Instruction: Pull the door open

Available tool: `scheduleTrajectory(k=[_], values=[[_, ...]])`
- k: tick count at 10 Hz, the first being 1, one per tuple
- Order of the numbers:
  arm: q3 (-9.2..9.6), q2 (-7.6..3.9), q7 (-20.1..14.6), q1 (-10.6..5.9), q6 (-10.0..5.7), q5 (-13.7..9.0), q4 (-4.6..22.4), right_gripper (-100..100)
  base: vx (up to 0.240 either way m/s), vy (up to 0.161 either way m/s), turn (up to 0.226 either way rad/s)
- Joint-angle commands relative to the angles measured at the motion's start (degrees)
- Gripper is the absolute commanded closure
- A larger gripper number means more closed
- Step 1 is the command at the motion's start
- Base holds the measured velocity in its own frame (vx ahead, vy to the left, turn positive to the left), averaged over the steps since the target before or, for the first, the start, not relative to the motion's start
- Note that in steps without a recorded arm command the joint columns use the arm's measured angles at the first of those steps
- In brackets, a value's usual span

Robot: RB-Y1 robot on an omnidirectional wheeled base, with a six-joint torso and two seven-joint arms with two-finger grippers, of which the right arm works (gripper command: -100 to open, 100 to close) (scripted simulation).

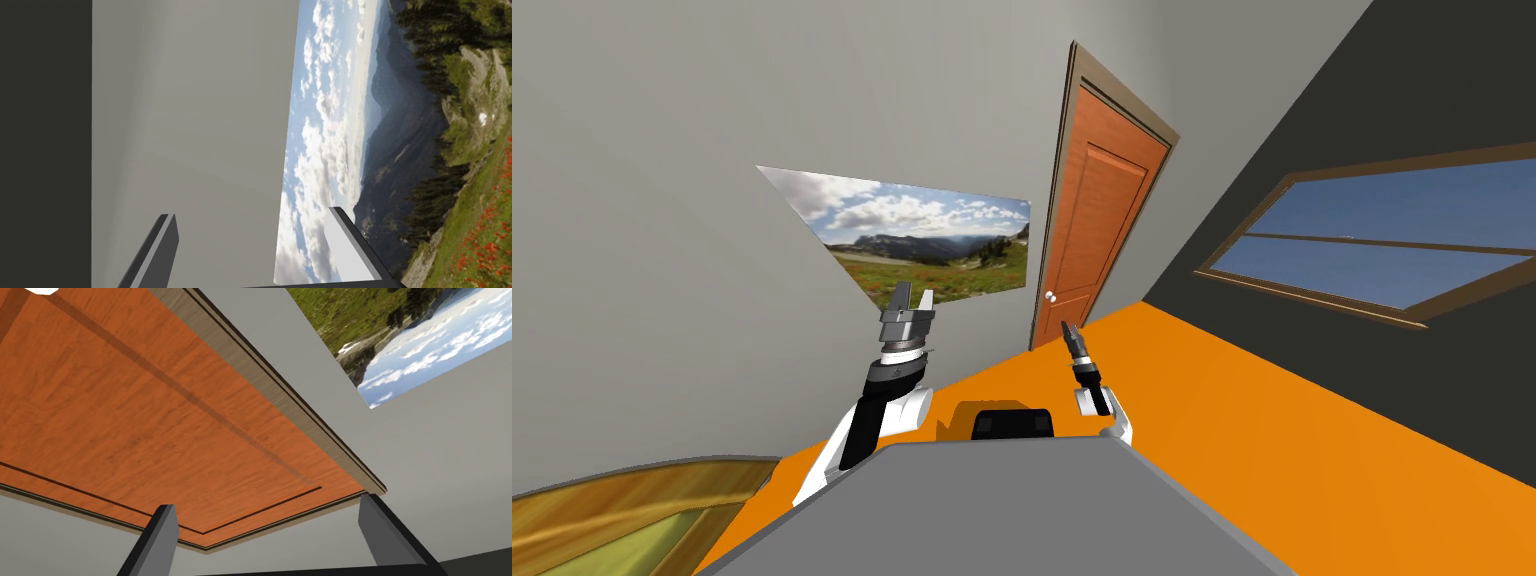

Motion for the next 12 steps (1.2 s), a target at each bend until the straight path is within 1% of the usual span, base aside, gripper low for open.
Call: scheduleTrajectory(k=[1, 2, 6, 8, 9, 12], values=[[-0.2, -0.29, 2.5, -1.29, -0.78, 0.7, 2.9, -100, 0.081, -0.077, 0.072], [-0.2, -0.29, 2.5, -1.29, -0.78, 0.7, 3.4, -100, 0.05, -0.057, 0.022], [-0.61, -0.94, 8.2, -4.05, -2.79, 2.5, 10.7, -100, 0.076, -0.067, 0.049], [-0.8, -1.24, 10.9, -5.4, -3.77, 3.3, 13.9, -100, 0.09, -0.087, 0.051], [-0.8, -1.24, 10.9, -5.4, -3.77, 3.3, 14.3, -100, 0.05, -0.061, 0.019], [-1.09, -1.65, 15.0, -7.38, -5.2, 4.6, 19.4, -100, 0.063, -0.061, 0.045]])
